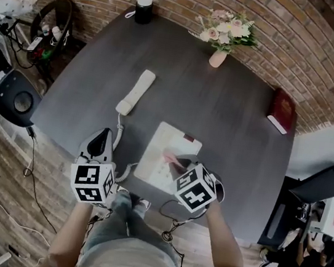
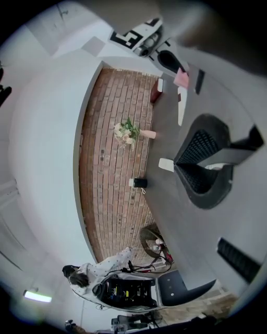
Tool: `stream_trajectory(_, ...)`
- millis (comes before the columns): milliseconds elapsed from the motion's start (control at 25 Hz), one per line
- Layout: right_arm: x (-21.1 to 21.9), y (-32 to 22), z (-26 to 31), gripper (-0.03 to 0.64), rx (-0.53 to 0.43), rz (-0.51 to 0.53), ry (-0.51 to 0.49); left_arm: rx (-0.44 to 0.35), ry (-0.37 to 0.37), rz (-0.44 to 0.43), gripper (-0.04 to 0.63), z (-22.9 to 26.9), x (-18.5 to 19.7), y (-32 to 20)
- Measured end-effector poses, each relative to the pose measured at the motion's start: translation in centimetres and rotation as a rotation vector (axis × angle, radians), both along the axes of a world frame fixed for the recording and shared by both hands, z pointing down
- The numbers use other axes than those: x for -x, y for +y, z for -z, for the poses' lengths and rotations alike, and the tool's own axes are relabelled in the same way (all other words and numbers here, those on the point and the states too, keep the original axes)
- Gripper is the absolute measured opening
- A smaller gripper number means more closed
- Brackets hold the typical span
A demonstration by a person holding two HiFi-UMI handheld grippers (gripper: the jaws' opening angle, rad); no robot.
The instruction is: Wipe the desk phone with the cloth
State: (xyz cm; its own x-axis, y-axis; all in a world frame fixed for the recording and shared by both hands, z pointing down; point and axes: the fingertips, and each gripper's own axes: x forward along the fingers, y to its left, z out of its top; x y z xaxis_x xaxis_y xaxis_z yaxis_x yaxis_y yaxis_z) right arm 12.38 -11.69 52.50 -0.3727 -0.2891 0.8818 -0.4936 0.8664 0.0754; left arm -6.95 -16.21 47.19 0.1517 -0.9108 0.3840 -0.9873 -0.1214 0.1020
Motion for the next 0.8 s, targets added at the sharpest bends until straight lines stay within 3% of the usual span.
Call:
stream_trajectory(280,-3.3,-4.3,0.9,0.02,-0.065,-0.015,0.067,-0.005,0.008,-0.034,-0.005,0.1,-2.7,-2.4)
stream_trajectory(800,-4.1,-7.5,-1.1,0.02,-0.111,0.121,0.193,0.024,0.021,-0.037,-0.005,-1.3,-4.7,-4.5)
